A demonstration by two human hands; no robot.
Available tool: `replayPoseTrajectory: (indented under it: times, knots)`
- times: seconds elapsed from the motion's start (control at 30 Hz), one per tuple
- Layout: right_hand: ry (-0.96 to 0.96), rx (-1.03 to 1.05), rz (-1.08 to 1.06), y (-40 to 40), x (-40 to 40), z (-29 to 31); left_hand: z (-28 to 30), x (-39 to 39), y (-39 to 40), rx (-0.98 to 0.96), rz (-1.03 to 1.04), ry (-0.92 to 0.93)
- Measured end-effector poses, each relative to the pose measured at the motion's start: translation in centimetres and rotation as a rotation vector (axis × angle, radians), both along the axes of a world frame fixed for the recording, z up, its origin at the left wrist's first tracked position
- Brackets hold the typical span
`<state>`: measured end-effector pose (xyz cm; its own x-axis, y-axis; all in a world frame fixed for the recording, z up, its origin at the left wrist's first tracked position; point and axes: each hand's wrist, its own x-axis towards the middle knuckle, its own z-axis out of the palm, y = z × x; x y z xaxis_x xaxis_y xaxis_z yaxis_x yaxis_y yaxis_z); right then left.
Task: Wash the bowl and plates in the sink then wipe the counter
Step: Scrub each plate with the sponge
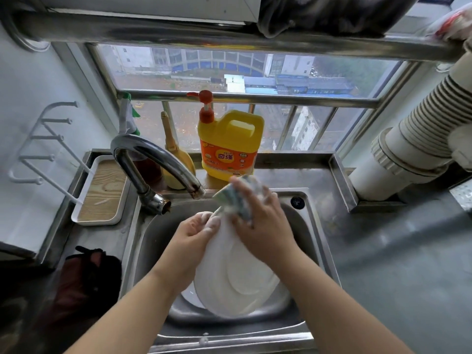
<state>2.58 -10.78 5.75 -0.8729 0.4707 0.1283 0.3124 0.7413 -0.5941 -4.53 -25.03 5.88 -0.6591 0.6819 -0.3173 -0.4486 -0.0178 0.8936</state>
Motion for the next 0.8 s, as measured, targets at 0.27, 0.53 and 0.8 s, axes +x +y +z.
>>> replayPoseTrajectory:
  times: [0.27,0.53,0.8]
  knots:
    - [-0.038,-0.086,0.032,-3.9,-0.2,0.2,0.3,0.9,-0.2,-0.034,0.114,0.072]
    - [0.035,-0.288,-0.166,-1.6,-1.0,-1.4,0.6,0.8,-0.4,-0.089,0.114,0.17]
    - [-0.016,-0.715,-0.384,2.7,-0.4,-3.3,0.0,1.5,-0.8,-0.081,0.238,0.011]
